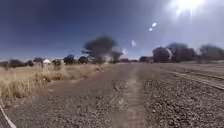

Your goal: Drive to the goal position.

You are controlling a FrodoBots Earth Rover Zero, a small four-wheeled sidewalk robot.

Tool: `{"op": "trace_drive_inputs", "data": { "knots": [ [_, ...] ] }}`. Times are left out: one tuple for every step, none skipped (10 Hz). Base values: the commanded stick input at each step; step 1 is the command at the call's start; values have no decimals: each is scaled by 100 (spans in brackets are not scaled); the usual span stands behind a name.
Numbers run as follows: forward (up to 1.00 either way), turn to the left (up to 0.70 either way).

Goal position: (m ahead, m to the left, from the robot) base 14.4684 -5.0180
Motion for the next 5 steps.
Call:
{"op": "trace_drive_inputs", "data": {
  "knots": [
    [70, 0],
    [70, 0],
    [70, 0],
    [70, 0],
    [70, 0]
  ]
}}
